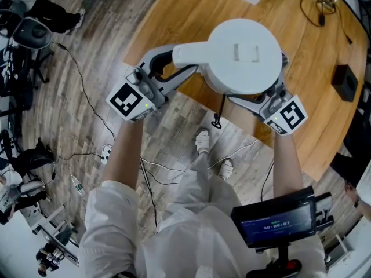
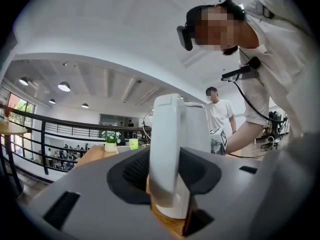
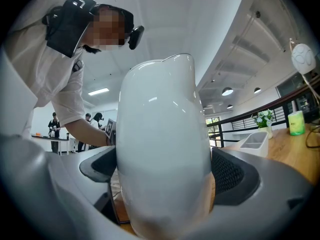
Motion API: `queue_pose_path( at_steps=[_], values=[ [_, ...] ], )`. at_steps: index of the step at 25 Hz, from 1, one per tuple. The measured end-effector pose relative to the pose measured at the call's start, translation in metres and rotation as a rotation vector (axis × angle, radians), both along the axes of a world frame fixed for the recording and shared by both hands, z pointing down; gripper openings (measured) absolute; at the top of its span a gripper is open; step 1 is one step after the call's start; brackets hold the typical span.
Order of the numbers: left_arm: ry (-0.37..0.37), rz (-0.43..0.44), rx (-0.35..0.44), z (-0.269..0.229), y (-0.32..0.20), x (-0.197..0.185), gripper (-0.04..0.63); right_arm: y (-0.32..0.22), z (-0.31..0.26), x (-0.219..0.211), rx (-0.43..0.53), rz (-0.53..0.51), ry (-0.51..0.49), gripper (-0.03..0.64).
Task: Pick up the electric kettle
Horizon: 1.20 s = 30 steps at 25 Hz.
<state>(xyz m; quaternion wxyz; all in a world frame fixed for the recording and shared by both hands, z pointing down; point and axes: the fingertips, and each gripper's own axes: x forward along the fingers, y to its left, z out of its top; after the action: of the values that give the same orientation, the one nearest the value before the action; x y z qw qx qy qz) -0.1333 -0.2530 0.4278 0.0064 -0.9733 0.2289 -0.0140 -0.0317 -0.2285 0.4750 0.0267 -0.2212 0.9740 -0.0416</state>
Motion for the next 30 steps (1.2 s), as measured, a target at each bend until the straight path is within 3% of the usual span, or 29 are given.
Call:
queue_pose_path(
  at_steps=[4,30],
  values=[
    [-0.028,0.0,0.018,0.0047,0.0024,0.002,0.132,-0.0001,0.002,0.0002,0.005,0.001,-0.011,0.566],
    [-0.033,-0.001,0.038,-0.0031,0.0052,0.0023,0.132,0.0007,-0.0022,-0.002,0.014,-0.016,0.031,0.566]
  ],
)
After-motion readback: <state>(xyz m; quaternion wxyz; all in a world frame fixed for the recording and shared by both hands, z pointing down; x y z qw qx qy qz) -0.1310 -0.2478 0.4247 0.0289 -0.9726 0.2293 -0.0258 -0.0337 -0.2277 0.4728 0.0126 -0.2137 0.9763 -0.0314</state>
